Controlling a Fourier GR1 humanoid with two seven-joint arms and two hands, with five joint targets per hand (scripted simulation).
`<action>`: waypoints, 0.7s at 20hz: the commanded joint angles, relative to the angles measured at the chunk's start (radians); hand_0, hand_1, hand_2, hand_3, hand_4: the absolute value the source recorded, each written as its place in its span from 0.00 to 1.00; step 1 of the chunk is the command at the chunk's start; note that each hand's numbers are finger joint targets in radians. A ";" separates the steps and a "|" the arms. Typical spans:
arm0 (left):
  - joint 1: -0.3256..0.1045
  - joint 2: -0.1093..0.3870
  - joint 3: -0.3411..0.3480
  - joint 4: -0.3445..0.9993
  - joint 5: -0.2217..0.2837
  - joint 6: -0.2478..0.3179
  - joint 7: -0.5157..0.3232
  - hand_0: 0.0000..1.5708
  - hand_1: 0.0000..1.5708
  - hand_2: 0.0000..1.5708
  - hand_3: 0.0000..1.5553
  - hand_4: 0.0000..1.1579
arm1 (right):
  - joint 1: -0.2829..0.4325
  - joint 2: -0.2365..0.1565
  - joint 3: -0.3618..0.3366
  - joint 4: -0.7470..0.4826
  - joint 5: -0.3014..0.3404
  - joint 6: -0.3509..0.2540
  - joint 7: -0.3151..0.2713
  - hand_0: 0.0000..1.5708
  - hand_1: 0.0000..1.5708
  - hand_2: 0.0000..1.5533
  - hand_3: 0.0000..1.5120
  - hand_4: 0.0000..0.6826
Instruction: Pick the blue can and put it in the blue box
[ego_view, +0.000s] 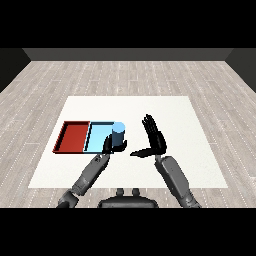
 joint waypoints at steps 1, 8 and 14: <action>-0.011 -0.036 0.008 0.038 -0.046 0.034 0.004 1.00 1.00 1.00 0.96 0.97 | 0.113 -0.043 -0.091 -0.052 -0.061 0.072 -0.076 0.00 0.00 0.00 0.00 0.00; -0.073 0.090 0.116 0.092 -0.051 0.008 0.076 1.00 1.00 1.00 0.97 0.98 | 0.227 -0.104 -0.208 -0.195 -0.078 0.048 -0.053 0.00 0.00 0.00 0.00 0.00; -0.054 0.221 0.231 0.246 0.006 -0.079 0.119 1.00 1.00 1.00 0.97 0.94 | 0.288 -0.150 -0.254 -0.189 -0.097 0.104 -0.056 0.00 0.00 0.00 0.00 0.00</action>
